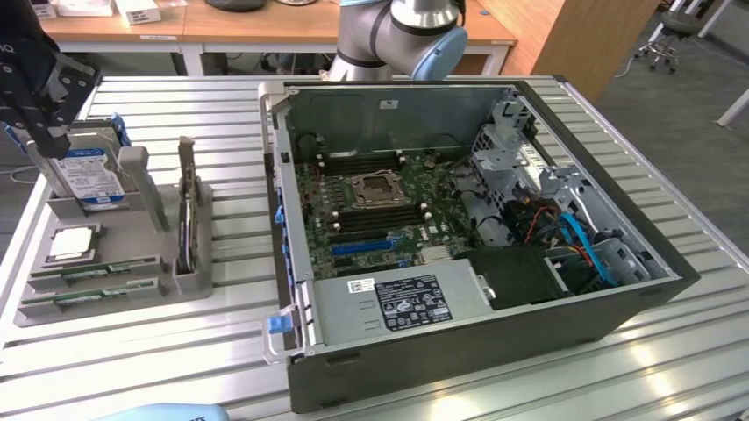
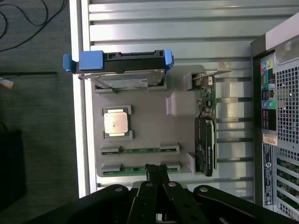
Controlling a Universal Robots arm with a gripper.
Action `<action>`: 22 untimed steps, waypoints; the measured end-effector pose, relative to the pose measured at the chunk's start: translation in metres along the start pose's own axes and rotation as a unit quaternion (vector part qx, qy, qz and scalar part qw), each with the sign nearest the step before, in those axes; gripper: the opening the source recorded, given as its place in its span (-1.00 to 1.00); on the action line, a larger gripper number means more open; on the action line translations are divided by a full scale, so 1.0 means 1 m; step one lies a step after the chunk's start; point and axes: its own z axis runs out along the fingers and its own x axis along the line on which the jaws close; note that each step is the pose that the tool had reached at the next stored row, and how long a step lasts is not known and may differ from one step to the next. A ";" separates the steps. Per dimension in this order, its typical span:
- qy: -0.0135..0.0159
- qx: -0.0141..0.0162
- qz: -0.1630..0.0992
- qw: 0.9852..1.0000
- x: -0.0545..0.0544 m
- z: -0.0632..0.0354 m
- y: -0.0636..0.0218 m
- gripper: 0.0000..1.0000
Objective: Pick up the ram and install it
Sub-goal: 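Reach for the ram, then pick up the ram and move it above insertion slot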
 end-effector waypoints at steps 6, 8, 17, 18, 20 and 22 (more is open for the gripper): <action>0.000 0.000 0.000 1.000 0.000 0.0000 0.0000 -0.80; 0.000 0.000 0.000 1.000 0.000 0.0001 0.0000 -0.80; 0.000 0.000 -0.005 1.000 0.000 0.0001 0.0000 -0.80; 0.000 0.000 -0.009 1.000 0.000 0.0002 0.0000 -0.80; 0.001 0.000 -0.020 1.000 0.000 0.0003 0.0000 -0.80; 0.001 0.001 -0.033 0.999 0.000 0.0003 0.0000 -0.80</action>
